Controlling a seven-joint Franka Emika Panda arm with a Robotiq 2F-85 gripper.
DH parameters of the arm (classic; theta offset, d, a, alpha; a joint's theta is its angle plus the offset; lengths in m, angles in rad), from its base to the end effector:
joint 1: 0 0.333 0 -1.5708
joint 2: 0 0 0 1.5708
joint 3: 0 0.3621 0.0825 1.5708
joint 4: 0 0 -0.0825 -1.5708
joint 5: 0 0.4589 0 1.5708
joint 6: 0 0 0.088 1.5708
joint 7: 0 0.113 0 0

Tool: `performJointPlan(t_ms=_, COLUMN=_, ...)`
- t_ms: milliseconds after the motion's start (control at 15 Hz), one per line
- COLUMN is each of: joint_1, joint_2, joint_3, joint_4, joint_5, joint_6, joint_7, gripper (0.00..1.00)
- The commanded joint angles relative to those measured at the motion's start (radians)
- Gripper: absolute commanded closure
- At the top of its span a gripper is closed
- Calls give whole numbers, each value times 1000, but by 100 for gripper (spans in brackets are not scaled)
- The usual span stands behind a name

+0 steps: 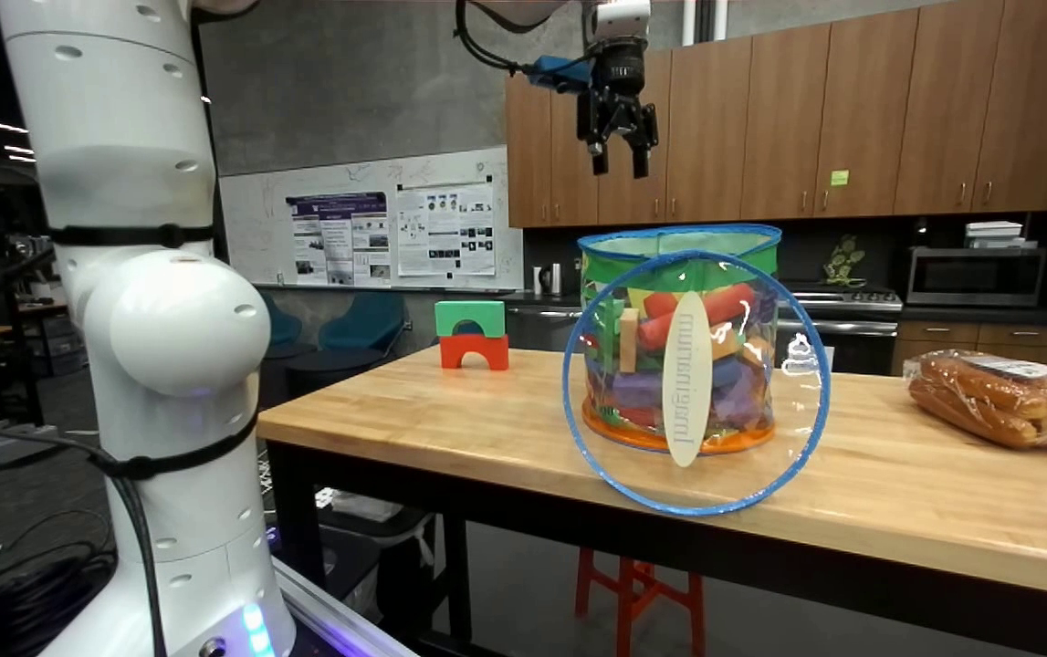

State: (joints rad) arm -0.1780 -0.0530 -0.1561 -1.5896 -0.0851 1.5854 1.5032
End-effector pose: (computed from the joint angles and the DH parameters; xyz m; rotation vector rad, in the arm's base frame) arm 0.5747 -0.2125 0.6885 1.8813 -2.4657 0.1281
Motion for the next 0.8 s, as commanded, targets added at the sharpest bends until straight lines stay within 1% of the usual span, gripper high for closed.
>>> performJointPlan(t_ms=0, joint_1=78, joint_2=-3, joint_3=80, joint_4=-3, joint_5=2, joint_6=47, joint_7=10, gripper=0)
performJointPlan(t_ms=333, joint_1=190, joint_2=64, joint_3=193, joint_4=52, joint_5=-4, joint_6=111, joint_7=47, gripper=0)
performJointPlan(t_ms=400, joint_1=207, joint_2=80, joint_3=207, joint_4=64, joint_5=-5, joint_6=117, joint_7=56, gripper=0)
performJointPlan(t_ms=733, joint_1=250, joint_2=162, joint_3=229, joint_4=101, joint_5=10, joint_6=142, joint_7=52, gripper=0)
